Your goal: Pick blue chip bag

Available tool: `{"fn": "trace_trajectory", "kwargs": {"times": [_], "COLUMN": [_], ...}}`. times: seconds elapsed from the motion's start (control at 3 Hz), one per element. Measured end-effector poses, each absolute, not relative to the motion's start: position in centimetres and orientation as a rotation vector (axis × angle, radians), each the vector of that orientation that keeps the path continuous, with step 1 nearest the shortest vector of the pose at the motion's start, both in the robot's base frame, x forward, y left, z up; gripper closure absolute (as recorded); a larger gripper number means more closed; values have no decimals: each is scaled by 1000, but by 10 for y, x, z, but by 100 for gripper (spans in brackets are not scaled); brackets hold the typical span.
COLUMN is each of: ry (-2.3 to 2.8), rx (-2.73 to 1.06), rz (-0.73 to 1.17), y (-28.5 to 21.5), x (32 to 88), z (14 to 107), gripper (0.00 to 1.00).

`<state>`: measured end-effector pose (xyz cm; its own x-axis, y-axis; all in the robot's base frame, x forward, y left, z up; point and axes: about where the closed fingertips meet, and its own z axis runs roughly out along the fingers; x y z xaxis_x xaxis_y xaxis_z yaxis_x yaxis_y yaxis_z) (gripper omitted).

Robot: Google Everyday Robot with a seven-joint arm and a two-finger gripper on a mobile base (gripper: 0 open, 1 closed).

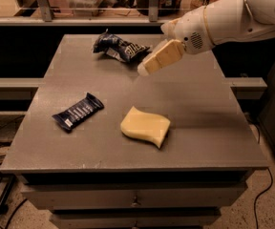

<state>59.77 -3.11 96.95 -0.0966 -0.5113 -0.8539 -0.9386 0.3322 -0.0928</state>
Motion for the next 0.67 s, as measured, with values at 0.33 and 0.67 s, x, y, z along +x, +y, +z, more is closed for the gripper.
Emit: {"fn": "trace_trajectory", "kwargs": {"times": [0.33, 0.67], "ry": [1737, 1741], "rx": [-1289, -1266], "rz": [627, 626], "y": [-30, -25], "x": [601, 606], "z": [970, 969], "gripper": [0, 0]}}
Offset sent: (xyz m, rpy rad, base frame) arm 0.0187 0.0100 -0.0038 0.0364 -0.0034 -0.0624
